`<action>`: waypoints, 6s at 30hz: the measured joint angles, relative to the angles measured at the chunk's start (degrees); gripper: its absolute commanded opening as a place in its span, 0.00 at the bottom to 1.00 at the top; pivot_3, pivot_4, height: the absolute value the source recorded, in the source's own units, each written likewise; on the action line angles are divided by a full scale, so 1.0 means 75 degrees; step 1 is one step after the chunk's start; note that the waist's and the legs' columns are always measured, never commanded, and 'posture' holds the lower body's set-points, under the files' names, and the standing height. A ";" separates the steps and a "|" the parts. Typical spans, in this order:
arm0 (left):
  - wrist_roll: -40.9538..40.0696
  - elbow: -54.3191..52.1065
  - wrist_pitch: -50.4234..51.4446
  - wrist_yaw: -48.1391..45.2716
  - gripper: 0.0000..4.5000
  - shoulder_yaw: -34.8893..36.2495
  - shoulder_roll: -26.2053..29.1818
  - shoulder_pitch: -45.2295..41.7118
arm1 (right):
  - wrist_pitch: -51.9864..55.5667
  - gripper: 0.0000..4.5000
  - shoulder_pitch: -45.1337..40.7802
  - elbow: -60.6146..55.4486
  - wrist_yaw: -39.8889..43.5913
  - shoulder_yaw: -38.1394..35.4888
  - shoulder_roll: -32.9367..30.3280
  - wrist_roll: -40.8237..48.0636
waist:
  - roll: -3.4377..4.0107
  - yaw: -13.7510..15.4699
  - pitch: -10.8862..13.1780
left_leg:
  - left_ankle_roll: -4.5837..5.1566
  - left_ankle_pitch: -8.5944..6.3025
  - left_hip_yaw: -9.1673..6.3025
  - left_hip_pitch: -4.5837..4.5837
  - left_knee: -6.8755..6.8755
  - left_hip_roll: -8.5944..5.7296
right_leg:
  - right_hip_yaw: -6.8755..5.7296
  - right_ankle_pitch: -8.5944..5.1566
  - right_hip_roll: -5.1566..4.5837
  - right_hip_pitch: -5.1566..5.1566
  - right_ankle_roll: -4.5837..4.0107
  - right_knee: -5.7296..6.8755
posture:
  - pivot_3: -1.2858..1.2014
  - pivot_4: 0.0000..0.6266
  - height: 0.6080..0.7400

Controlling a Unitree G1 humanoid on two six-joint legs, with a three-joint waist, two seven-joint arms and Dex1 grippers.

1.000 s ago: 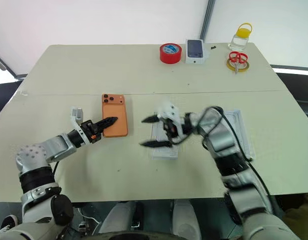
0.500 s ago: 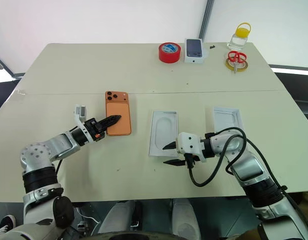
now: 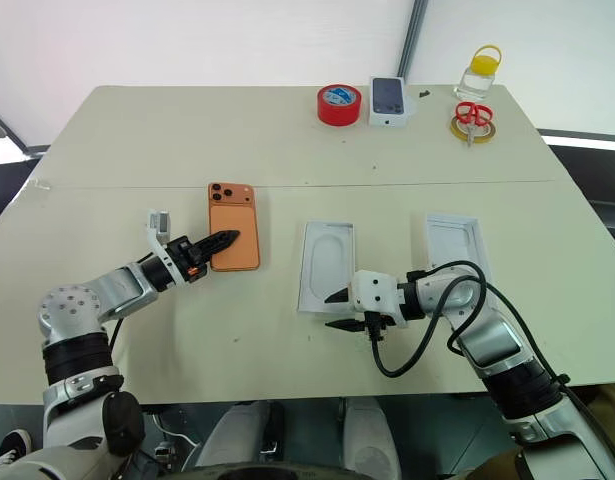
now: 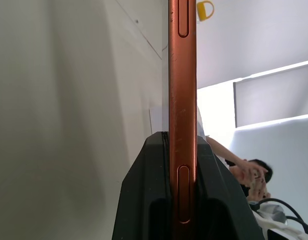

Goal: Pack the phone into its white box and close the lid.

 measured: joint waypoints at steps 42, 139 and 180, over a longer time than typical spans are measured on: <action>0.0155 0.1202 -0.0260 -0.0133 0.00 -0.1478 -0.0575 -0.1175 | 0.1253 0.79 -0.0800 0.0271 -0.0831 -0.1004 0.0279 0.0694 | -0.0003 0.0077 0.0000 | 0.0004 0.0003 0.0002 -0.0001 0.0008 -0.0010 | 0.0002 0.0012 0.0006 0.0009 0.0013 -0.0004 | 0.52 0.24 1.00; 0.7122 0.1085 -0.7636 -0.4430 0.02 -0.6701 -0.0744 -0.0712 | -0.0747 0.01 0.1053 0.1707 -0.1277 -0.2228 -0.1804 -0.0455 | 0.0049 0.0173 -0.0024 | 0.0115 -0.0060 0.0018 -0.0059 0.0142 -0.0010 | -0.0001 0.0016 -0.0016 0.0021 0.0010 -0.0015 | 0.52 0.24 1.00; 0.5679 -0.1339 -1.0077 -0.5698 0.99 -0.4934 0.1439 0.1031 | 0.9322 0.99 -0.0056 -0.1681 -0.4377 -0.3282 -0.1807 0.1899 | 0.0065 0.0156 -0.0027 | 0.0114 -0.0061 0.0024 -0.0067 0.0138 -0.0003 | 0.0004 0.0015 -0.0018 0.0002 0.0004 -0.0010 | 0.52 0.24 1.00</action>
